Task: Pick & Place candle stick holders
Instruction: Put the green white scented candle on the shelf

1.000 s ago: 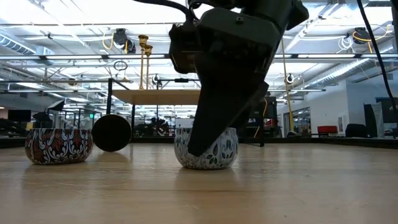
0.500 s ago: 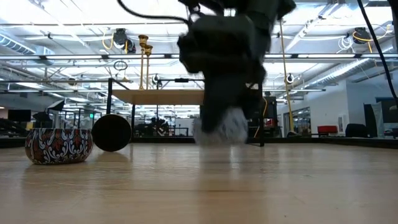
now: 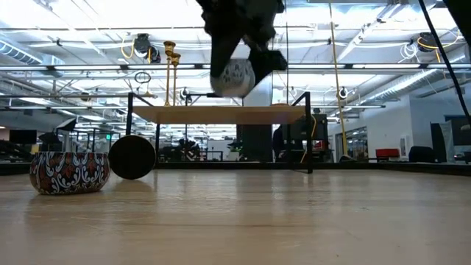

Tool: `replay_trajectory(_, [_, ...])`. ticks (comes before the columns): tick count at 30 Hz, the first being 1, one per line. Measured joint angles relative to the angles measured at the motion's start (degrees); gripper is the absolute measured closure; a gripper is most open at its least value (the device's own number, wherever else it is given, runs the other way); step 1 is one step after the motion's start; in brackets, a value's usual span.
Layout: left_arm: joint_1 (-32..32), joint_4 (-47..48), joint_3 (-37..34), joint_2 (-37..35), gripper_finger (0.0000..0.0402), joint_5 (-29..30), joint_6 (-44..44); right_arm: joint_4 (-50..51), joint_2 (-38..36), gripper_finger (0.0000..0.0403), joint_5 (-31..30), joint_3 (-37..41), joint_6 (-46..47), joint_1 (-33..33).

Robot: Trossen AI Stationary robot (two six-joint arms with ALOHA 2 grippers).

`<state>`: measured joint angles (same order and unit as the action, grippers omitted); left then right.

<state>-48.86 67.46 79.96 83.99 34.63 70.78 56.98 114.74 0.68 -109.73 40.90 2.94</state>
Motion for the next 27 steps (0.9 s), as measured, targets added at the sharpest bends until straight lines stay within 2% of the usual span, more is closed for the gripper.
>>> replay_trajectory(7, [0.0,0.0,0.0,0.0,0.0314,0.0,0.0,13.1,0.0,0.0109,-0.6,-9.0,-0.6,-10.9])
replay_trajectory(15, [0.0,-0.1,0.0,0.0,0.0314,0.0,0.0,19.7,0.0,0.0109,-0.6,-12.9,-6.1,-22.8])
replay_trajectory(27, [0.0,0.0,0.0,0.0,0.0314,-0.1,-0.6,21.2,0.0,0.0109,-1.7,-12.9,-17.2,-29.6])
